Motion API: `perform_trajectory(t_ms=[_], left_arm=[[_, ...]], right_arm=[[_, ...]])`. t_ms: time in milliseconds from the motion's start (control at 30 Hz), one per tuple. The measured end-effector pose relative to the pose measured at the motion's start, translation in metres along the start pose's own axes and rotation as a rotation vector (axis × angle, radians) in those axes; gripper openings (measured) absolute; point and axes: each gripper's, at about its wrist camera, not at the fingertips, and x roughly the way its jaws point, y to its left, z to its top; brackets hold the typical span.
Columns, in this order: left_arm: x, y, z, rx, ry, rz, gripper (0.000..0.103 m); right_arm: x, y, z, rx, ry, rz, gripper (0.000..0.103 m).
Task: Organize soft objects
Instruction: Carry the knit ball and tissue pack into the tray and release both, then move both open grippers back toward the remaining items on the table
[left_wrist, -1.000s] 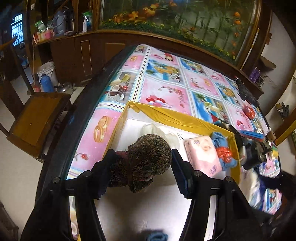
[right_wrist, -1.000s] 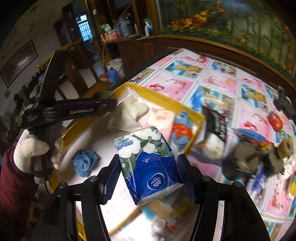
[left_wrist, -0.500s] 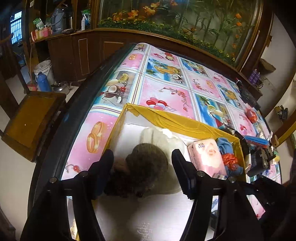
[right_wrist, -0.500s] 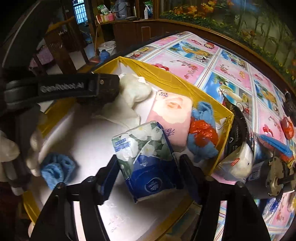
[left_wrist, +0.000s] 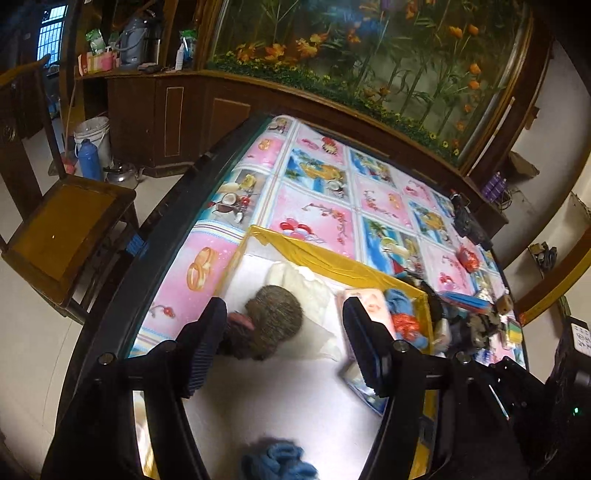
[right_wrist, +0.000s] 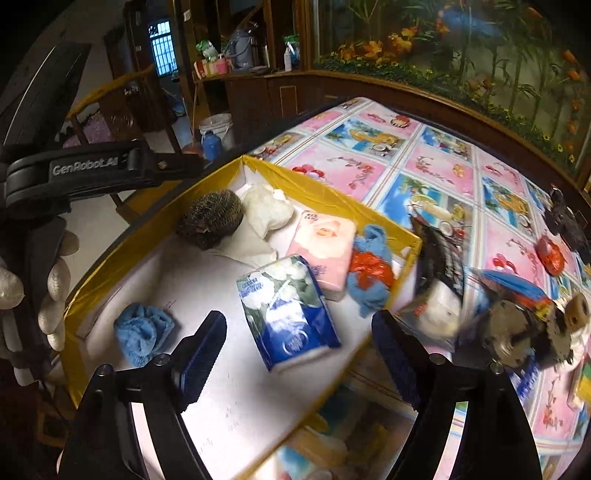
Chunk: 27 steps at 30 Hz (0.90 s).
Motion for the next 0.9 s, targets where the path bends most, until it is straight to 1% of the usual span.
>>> perform_trajectory(t_ms=[67, 200, 333, 500, 567, 633, 767, 900], left_arm=[[-0.015, -0.014, -0.009, 0.02, -0.027, -0.003, 0.064], [-0.033, -0.05, -0.029, 0.087, -0.064, 0.023, 0.066], [-0.047, -0.086, -0.055, 0.136, -0.103, 0.073, 0.066], [-0.055, -0.123, -0.082, 0.197, -0.133, 0.153, 0.066], [-0.055, -0.138, -0.09, 0.238, -0.14, 0.186, 0.066], [-0.054, -0.151, -0.099, 0.276, -0.142, 0.203, 0.066], [-0.051, -0.17, -0.108, 0.329, -0.125, 0.206, 0.066], [-0.048, -0.185, -0.114, 0.356, -0.113, 0.209, 0.066]], right_arm=[[-0.017, -0.009, -0.011, 0.027, -0.031, 0.001, 0.082], [-0.048, -0.03, -0.036, 0.101, -0.079, 0.003, 0.083], [-0.075, -0.052, -0.062, 0.182, -0.12, -0.003, 0.084], [-0.101, -0.093, -0.102, 0.322, -0.159, -0.009, 0.087], [-0.108, -0.107, -0.116, 0.368, -0.161, -0.014, 0.087], [-0.113, -0.119, -0.126, 0.405, -0.163, -0.02, 0.087], [-0.125, -0.142, -0.146, 0.473, -0.178, -0.018, 0.087], [-0.14, -0.162, -0.163, 0.519, -0.2, -0.028, 0.087]])
